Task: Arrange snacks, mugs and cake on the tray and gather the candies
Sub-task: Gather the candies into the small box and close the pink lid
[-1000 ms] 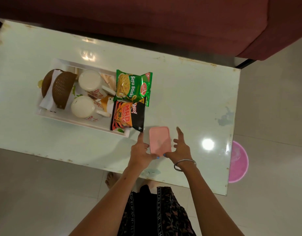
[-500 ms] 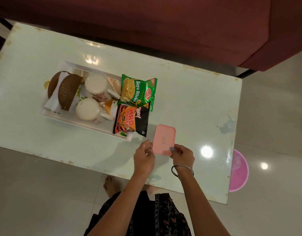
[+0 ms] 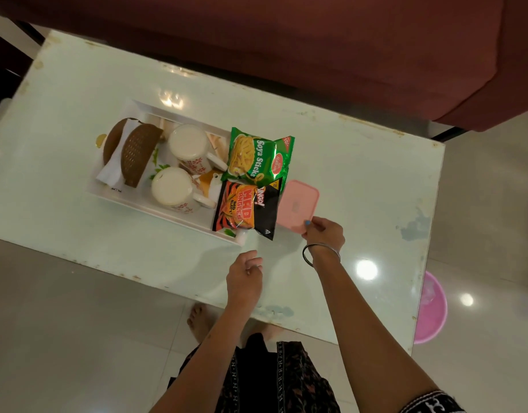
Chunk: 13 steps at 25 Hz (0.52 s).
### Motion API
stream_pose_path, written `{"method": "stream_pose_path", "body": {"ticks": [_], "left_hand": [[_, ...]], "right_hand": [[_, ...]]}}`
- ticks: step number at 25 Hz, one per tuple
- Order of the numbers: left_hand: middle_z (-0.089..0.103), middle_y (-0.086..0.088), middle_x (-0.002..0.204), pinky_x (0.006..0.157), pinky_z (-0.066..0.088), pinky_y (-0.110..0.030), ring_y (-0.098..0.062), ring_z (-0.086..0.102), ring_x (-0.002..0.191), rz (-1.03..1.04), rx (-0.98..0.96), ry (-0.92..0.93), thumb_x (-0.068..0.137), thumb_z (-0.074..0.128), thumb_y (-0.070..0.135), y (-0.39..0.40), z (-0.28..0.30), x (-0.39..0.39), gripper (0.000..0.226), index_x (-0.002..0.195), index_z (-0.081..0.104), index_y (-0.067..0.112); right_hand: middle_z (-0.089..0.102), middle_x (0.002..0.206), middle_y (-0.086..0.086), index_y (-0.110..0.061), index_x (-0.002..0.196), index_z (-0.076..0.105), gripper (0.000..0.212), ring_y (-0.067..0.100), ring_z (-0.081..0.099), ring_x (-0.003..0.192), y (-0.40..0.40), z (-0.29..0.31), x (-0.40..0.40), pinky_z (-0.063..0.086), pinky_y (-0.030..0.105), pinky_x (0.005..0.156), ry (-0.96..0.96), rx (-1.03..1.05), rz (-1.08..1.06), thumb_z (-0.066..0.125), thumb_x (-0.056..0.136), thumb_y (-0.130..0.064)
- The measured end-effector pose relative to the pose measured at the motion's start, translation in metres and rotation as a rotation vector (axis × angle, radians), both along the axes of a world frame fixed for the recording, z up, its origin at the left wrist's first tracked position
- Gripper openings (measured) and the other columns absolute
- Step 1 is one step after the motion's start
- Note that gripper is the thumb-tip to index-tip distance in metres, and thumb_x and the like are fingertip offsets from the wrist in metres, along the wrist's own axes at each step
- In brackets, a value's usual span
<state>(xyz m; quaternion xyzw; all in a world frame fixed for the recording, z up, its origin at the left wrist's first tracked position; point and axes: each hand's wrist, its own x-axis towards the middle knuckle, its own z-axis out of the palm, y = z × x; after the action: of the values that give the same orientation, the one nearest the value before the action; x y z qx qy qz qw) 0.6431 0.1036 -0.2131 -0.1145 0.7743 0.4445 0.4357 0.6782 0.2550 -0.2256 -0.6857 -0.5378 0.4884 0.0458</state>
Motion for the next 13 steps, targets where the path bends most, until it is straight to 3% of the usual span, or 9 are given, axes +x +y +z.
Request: {"method": "stream_pose_path", "body": {"ticks": [13], "left_hand": [[0.065,-0.017,0.109,0.100,0.045,-0.047,-0.030,0.059,0.109,0.009,-0.040,-0.002,0.086,0.035,-0.006,-0.019,-0.007,-0.011,0.036,0.111,0.057,0.007]], "right_hand": [[0.071,0.100,0.017,-0.005,0.105,0.069,0.023,0.033,0.067,0.092,-0.002,-0.009,-0.004,0.052,0.031,0.086,-0.074,0.083,0.063,0.061,0.084,-0.006]]}}
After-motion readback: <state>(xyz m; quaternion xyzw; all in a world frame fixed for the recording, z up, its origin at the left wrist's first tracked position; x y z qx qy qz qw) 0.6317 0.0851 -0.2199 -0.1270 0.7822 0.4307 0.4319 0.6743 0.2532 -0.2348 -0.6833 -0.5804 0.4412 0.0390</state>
